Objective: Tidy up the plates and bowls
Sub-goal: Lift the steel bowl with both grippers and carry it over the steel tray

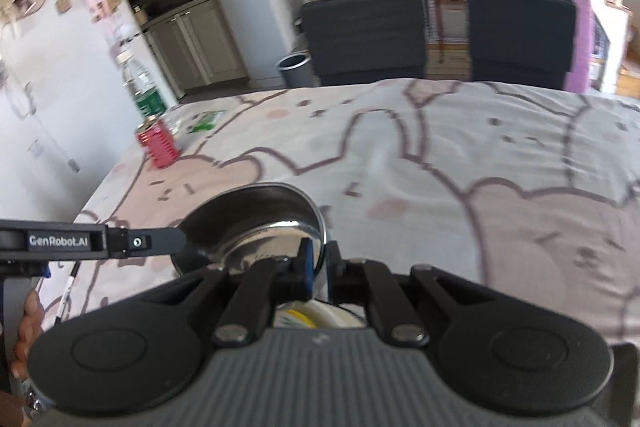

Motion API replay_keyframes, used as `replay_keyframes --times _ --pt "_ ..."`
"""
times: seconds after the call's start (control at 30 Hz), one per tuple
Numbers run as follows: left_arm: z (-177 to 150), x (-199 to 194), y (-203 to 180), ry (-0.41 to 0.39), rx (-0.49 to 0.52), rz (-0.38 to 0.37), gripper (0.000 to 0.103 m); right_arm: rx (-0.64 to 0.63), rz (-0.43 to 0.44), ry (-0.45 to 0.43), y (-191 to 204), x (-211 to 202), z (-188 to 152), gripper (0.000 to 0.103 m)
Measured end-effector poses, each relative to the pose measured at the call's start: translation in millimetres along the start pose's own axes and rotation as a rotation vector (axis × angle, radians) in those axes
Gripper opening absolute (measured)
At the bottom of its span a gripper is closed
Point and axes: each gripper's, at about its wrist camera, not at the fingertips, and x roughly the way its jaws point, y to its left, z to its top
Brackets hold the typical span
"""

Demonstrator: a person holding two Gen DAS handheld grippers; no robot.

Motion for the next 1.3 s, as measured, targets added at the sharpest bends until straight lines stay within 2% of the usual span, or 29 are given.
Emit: replay_keyframes --times 0.47,0.7,0.97,1.3 --pt "-23 61 -101 0.09 0.124 -0.099 0.007 0.13 -0.109 -0.023 -114 -83 -41 0.008" --pt "-43 90 -142 0.158 0.209 -0.134 0.007 0.225 -0.156 -0.003 -165 -114 -70 0.008" --pt "-68 116 -177 0.23 0.308 -0.152 0.007 0.317 -0.21 0.036 -201 -136 -102 0.008" --pt "-78 130 -190 0.258 0.334 -0.146 0.007 0.399 -0.205 0.084 -213 -135 -121 0.008"
